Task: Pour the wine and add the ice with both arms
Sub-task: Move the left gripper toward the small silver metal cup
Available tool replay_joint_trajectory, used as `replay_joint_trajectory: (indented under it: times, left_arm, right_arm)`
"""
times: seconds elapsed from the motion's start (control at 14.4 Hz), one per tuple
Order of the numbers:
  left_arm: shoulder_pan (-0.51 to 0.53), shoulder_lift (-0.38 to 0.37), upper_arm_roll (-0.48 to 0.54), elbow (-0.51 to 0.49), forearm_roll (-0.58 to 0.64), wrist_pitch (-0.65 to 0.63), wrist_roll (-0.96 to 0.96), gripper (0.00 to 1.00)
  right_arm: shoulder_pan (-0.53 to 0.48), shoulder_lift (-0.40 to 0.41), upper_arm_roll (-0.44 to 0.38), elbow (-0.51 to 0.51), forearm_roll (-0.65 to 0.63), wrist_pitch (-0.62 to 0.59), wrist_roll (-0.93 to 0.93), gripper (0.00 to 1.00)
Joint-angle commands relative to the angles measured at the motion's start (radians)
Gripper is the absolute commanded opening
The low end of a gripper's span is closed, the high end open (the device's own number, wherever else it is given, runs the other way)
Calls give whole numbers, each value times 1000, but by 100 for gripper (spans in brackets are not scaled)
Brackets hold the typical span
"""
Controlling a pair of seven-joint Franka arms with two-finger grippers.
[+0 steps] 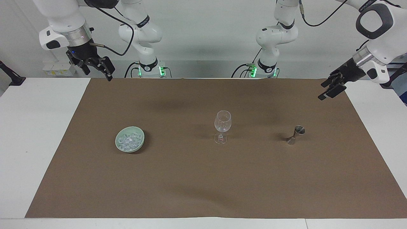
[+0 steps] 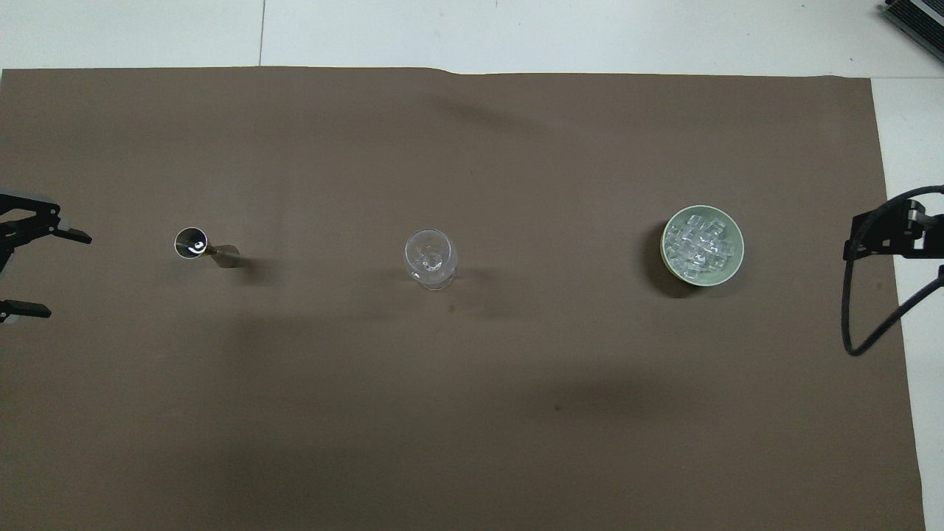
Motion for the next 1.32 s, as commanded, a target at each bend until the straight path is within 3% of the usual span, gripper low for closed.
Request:
replay_joint_trajectory:
  times: [0.0,0.42,0.9,1.25]
  left_arm:
    - [128,38,-8,-14,-130,-29,-157,100]
    - [212,226,-8,-8,-271,-5,-189,100]
    - [267,416,-8,-32,-535,78,-170,100]
    - [249,474,-13,-77,-613,135,-102,100]
  right_arm:
    - [-6,-4,3,-8,5,17,-17,100]
    - [-6,-4,3,-8,5,17,-17,100]
    - [-6,-4,3,-8,5,17,-17,100]
    - [-6,-4,3,-8,5,17,-17,100]
